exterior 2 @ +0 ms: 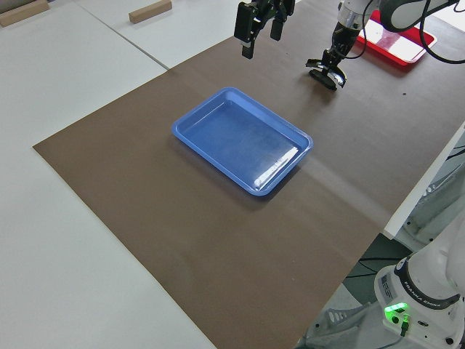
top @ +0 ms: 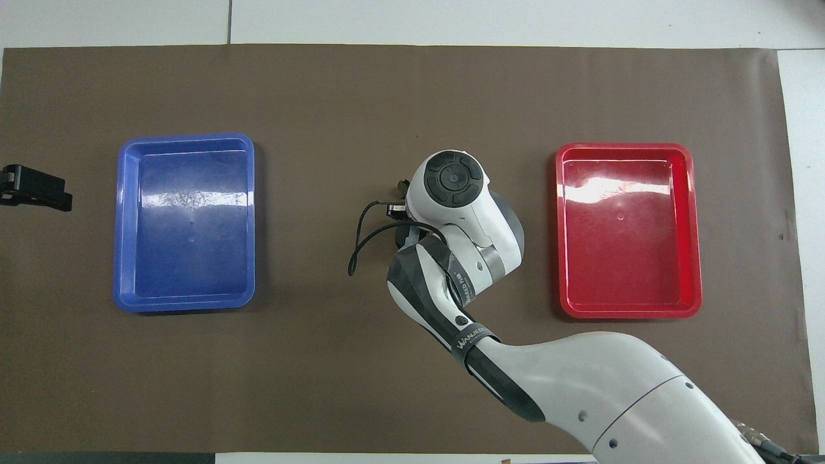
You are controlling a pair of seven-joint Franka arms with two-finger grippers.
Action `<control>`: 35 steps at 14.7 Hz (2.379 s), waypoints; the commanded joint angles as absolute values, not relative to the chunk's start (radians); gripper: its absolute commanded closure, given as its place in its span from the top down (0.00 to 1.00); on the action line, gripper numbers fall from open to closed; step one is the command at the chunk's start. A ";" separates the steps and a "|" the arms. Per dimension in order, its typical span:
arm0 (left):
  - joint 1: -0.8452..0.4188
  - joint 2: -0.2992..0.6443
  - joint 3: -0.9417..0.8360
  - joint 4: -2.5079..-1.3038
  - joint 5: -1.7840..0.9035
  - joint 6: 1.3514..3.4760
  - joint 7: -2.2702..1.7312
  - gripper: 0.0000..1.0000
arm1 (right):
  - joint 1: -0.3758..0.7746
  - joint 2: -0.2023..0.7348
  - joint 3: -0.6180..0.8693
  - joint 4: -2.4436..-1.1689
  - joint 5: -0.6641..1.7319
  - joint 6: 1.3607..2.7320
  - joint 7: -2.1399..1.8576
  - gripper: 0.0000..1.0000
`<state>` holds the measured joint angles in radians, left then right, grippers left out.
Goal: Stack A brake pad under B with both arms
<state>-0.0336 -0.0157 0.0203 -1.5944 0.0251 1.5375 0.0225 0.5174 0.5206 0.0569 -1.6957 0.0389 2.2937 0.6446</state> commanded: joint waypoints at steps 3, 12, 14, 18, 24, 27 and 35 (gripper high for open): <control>-0.028 -0.015 0.018 -1.585 0.020 1.520 0.032 0.99 | 0.528 0.502 0.060 -1.717 0.021 2.333 0.663 0.00; -0.028 -0.015 0.020 -1.585 0.020 1.520 0.032 0.99 | 0.526 0.495 0.060 -1.741 0.023 2.349 0.663 0.35; -0.029 -0.015 0.020 -1.585 0.020 1.520 0.032 0.99 | 0.528 0.494 0.060 -1.747 0.023 2.349 0.673 0.99; -0.028 -0.015 0.020 -1.585 0.020 1.520 0.032 0.99 | 0.534 0.494 0.057 -1.718 0.021 2.318 0.681 0.99; -0.028 -0.015 0.018 -1.585 0.020 1.522 0.032 0.99 | 0.438 0.384 0.044 -1.712 -0.069 2.244 0.669 0.99; -0.028 -0.015 0.020 -1.585 0.020 1.520 0.032 0.99 | 0.329 0.306 0.048 -1.717 -0.095 2.185 0.599 0.99; -0.028 -0.015 0.020 -1.585 0.020 1.522 0.032 0.99 | 0.102 0.115 0.049 -1.727 -0.094 1.867 0.328 0.99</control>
<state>-0.0336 -0.0157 0.0203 -1.5944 0.0251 1.5374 0.0225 0.1477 0.1662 0.0319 -1.6956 -0.0771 1.9155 0.3693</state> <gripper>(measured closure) 0.004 0.004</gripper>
